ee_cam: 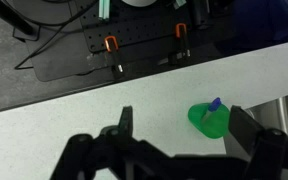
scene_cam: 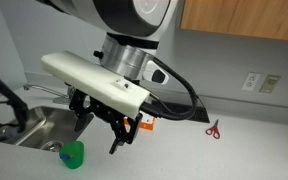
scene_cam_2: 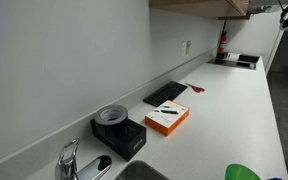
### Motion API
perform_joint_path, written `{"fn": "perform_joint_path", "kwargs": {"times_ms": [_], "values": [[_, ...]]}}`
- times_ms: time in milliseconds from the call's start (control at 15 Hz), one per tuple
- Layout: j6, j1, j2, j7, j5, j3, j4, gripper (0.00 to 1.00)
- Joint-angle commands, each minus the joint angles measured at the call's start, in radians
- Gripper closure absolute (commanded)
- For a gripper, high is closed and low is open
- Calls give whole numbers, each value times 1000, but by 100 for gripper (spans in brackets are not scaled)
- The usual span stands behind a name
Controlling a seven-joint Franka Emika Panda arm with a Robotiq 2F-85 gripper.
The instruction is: Remove the pen from the green cup and put it on the table
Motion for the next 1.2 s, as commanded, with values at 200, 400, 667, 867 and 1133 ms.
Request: {"fn": "perform_joint_path", "kwargs": {"times_ms": [200,400,667,867,1133], "values": [[-3,-30,9,-14,11,25,2,0],[62,-28,-18,3,5,53,-48,0],[198,-8,-42,22,2,123,-177,0],[335,14,-70,30,13,176,-287,0],[459,62,-105,39,57,223,-392,0]]}}
